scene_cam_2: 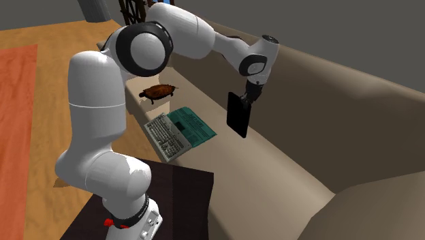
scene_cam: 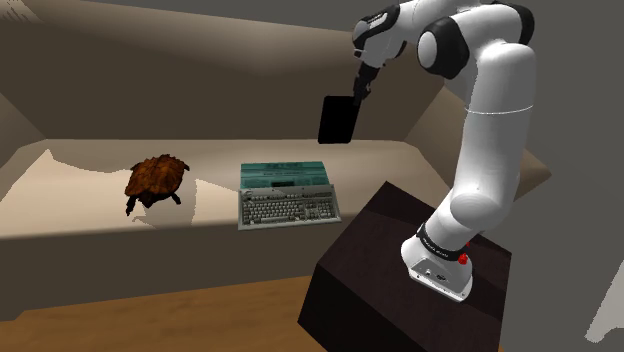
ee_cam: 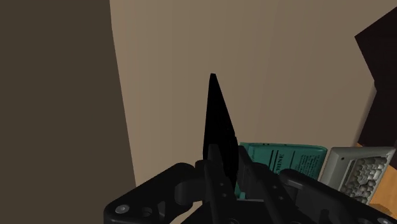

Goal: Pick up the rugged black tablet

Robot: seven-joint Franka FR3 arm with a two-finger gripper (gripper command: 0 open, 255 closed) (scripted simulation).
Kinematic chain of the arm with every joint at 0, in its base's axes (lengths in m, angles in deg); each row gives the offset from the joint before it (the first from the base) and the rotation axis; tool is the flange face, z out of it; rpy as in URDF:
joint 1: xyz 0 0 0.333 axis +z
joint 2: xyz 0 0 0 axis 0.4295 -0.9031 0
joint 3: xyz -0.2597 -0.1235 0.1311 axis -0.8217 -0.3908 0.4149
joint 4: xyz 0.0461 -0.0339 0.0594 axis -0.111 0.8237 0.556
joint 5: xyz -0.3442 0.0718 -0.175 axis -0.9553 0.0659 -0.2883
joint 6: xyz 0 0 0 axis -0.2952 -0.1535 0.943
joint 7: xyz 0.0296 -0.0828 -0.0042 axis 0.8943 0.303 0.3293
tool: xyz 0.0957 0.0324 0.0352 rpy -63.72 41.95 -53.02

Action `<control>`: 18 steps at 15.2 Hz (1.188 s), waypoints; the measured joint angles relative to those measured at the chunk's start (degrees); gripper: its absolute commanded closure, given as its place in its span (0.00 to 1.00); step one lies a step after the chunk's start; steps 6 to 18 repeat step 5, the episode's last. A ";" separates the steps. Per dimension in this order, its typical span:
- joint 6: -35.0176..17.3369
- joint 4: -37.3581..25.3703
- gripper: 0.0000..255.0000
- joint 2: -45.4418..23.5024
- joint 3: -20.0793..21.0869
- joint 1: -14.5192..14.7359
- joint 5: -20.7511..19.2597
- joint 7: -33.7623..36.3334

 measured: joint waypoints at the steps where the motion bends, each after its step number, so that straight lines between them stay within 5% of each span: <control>1: 0.53 -0.17 1.00 0.44 -0.21 0.09 -0.35 0.19; 18: 2.64 -1.24 1.00 1.91 -0.81 0.56 -1.57 1.24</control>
